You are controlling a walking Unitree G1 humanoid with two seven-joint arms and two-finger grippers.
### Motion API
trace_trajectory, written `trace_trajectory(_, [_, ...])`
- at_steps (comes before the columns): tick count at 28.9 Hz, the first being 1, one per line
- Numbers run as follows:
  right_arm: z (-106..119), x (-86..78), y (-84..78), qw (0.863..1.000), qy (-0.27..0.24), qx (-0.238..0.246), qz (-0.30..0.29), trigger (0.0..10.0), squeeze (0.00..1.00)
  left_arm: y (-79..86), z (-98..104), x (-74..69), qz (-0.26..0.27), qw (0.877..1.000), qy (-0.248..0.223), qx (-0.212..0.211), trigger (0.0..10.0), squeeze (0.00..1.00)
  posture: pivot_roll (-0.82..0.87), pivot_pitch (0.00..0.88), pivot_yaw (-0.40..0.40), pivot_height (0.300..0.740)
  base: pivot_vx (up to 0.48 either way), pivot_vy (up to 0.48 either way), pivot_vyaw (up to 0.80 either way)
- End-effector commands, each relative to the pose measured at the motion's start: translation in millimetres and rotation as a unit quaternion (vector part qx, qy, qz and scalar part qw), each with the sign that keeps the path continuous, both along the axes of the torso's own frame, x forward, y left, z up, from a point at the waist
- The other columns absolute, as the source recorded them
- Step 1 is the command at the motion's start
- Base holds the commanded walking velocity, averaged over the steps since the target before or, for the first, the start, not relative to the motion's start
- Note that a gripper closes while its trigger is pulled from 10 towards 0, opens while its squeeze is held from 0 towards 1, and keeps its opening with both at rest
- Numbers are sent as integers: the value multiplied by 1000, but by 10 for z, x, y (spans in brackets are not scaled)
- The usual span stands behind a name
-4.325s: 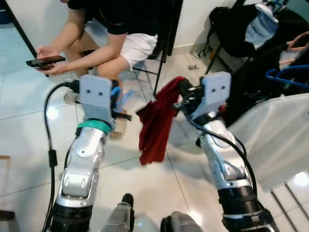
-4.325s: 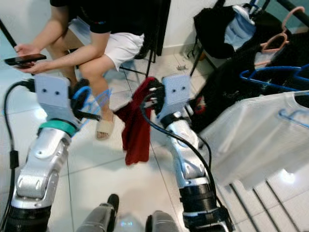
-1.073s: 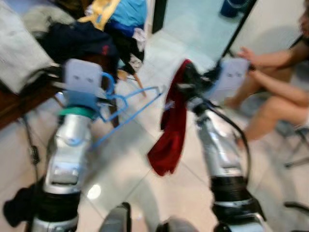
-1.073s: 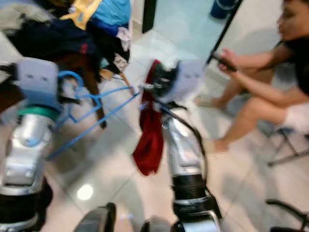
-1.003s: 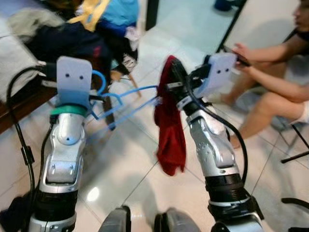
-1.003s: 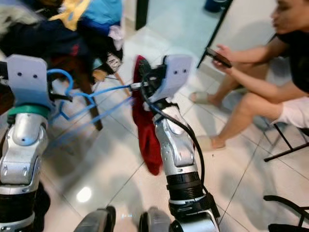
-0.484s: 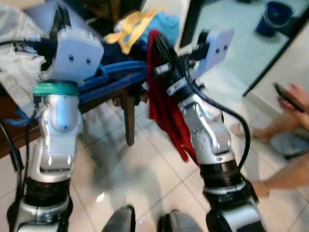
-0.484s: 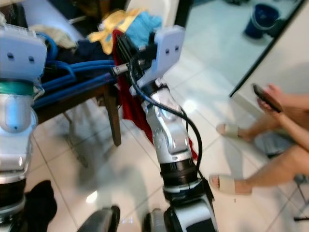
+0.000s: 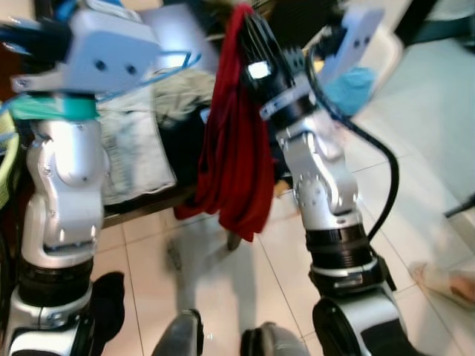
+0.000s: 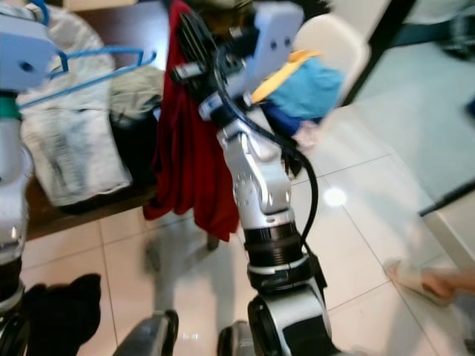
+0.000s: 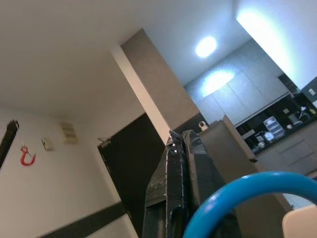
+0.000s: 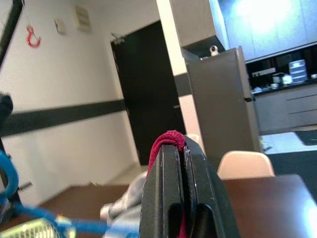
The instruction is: Hang hanger
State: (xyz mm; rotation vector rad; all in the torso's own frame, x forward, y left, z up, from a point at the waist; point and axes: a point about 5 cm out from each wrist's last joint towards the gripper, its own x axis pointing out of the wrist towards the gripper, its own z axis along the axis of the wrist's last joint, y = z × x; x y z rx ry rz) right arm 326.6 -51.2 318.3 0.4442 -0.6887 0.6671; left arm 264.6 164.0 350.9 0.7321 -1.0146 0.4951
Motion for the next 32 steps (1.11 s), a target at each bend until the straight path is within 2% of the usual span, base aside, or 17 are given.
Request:
trace_trajectory(1, [88, -8, -25, 998, 1, 55, 8, 10000, 0, -63, -3, -2, -9, 1000, -4, 7, 10000, 0, 113, 71, -5, 733, 458, 0, 0])
trace_trajectory(10, [127, 39, -154, 996, 1, 94, -11, 10000, 0, -65, -13, 27, -10, 1000, -1, 13, 10000, 0, 111, 64, -2, 733, 458, 0, 0])
trace_trajectory(19, [343, 5, -299, 993, -58, 96, -44, 10000, 0, -53, -42, 61, -13, 1000, 10, 7, 10000, 0, 115, 66, 4, 733, 439, 0, 0])
trace_trajectory(22, [435, -25, -344, 992, -80, 89, -44, 10000, 0, -72, -119, 92, -19, 999, 31, 11, 10000, 0, 115, 70, 4, 733, 0, 0, 0])
trace_trajectory(29, [432, -54, -309, 993, -90, 69, -37, 10000, 0, -78, -184, 107, -26, 999, 47, 9, 10000, 0, 112, 74, 4, 733, 0, 0, 0])
trace_trajectory(31, [379, -93, -191, 995, -100, 29, -12, 10000, 0, -59, -218, 123, -32, 998, 62, -11, 10000, 0, 113, 80, 1, 733, 0, 0, 0])
trace_trajectory(32, [379, -93, -191, 995, -100, 29, -12, 10000, 0, -59, -218, 123, -32, 998, 62, -11, 10000, 0, 113, 80, 1, 733, 0, 0, 0])
